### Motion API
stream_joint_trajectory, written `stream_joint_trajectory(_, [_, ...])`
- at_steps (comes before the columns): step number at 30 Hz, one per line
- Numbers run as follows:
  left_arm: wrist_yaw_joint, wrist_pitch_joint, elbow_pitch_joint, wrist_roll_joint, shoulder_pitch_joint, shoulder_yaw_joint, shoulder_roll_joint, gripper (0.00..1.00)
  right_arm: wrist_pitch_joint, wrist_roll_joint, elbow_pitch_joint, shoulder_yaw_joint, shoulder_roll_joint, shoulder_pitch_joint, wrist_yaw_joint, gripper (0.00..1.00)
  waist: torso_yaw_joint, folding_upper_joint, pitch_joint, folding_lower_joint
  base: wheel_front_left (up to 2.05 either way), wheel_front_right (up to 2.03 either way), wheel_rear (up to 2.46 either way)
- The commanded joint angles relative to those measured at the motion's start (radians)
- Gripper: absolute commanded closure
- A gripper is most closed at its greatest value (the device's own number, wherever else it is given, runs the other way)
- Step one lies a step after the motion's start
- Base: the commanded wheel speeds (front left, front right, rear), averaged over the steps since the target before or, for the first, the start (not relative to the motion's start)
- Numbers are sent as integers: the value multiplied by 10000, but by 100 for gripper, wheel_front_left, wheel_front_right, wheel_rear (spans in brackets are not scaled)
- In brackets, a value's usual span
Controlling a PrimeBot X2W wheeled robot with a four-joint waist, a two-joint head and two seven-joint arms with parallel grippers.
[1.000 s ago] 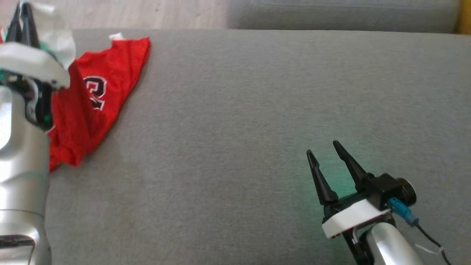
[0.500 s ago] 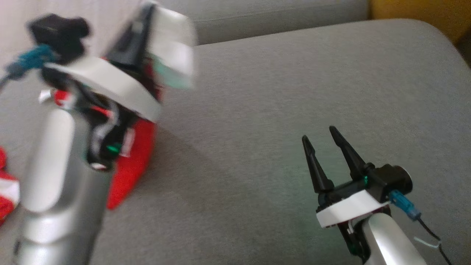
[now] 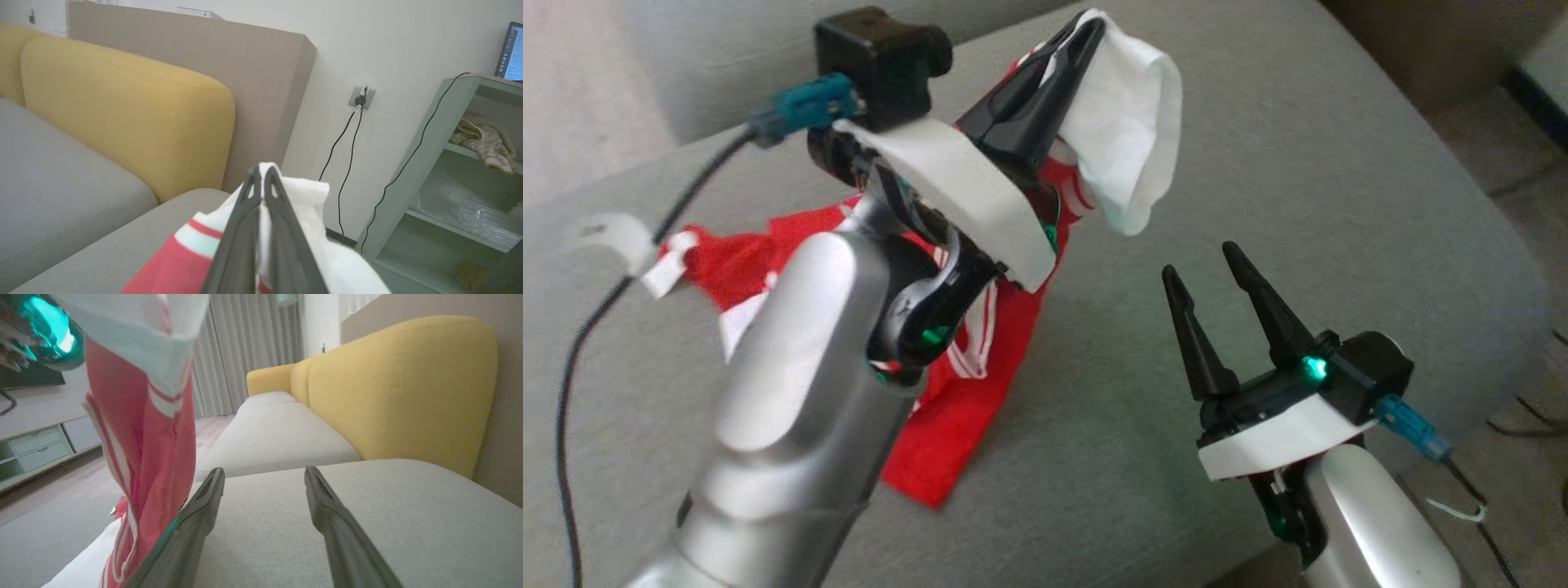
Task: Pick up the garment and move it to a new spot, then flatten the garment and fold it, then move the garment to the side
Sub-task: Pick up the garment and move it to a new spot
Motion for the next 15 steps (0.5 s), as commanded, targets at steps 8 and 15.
stream_joint_trajectory(8, [82, -2558, 3911, 1183, 645, -757, -107, 27, -108, 345, -468, 391, 132, -259, -7, 0, -857, 0, 508, 0, 0, 0, 0])
stream_joint_trajectory(15, [77, -4243, 5366, 1819, 822, -1116, -62, 0, -108, 45, -469, 105, 132, -180, -7, 0, -306, 0, 483, 0, 0, 0, 0])
